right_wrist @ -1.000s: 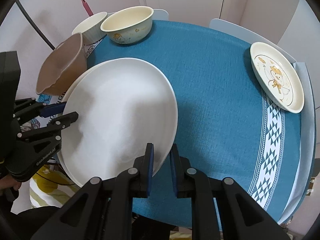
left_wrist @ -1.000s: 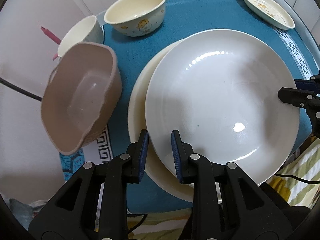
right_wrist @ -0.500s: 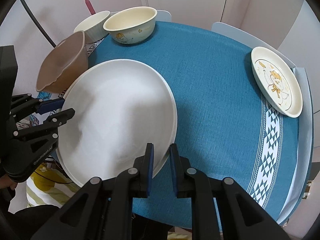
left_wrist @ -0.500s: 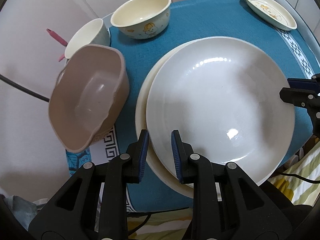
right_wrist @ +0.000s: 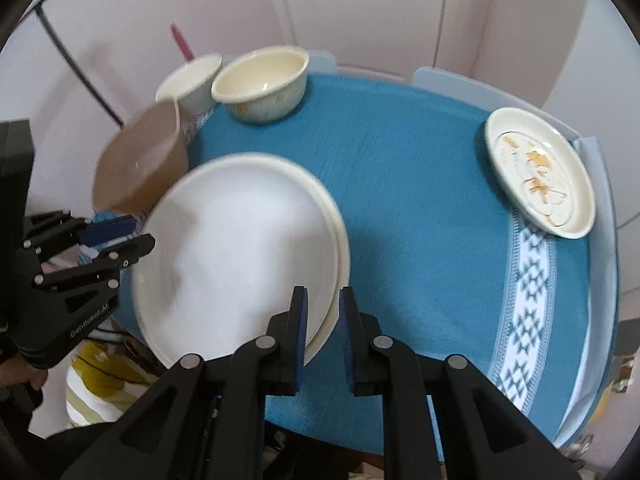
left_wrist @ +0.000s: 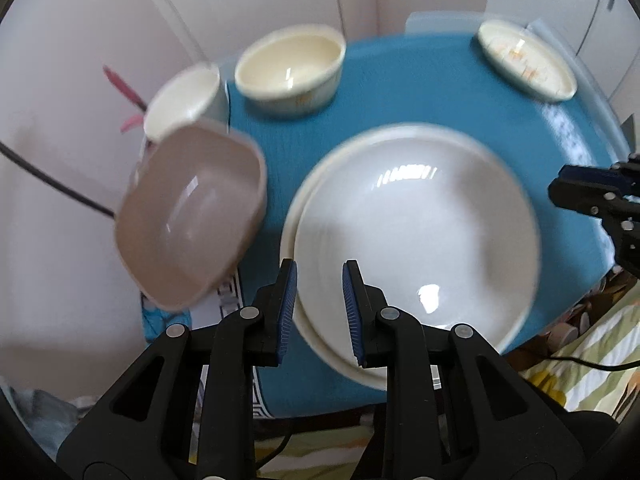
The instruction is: Organize plates and bowls
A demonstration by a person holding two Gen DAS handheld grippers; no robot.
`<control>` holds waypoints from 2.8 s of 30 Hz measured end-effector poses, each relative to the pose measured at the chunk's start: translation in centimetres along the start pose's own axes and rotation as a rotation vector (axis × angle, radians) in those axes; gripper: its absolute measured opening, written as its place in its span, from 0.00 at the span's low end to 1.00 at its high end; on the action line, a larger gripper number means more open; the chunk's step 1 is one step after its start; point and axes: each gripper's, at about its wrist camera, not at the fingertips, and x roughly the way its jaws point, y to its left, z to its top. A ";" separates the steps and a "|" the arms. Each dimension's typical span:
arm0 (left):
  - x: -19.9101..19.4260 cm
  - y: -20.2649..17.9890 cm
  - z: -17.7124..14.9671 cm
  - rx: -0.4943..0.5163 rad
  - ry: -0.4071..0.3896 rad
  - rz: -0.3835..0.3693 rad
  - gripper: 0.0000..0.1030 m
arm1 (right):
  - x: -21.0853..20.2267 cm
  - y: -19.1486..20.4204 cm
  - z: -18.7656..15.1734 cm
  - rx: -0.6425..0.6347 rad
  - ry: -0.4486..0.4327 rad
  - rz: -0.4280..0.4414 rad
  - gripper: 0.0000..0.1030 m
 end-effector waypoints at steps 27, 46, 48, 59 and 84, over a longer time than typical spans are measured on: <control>6.3 -14.5 25.4 0.251 -0.053 -0.516 0.78 | -7.9 -22.0 0.1 0.647 -0.227 -0.106 0.99; 16.9 -20.6 29.0 0.319 0.102 -0.506 0.21 | 4.0 -30.0 1.2 0.801 -0.144 0.048 0.21; 17.1 -20.5 28.9 0.325 0.095 -0.487 0.15 | 4.1 -30.1 1.2 0.806 -0.149 0.045 0.17; 16.4 -19.9 28.3 0.299 0.071 -0.468 0.13 | 4.4 -30.0 1.2 0.793 -0.158 0.009 0.11; 15.8 -18.7 25.5 0.298 0.056 -0.451 0.13 | 3.1 -28.8 0.6 0.732 -0.188 0.007 0.11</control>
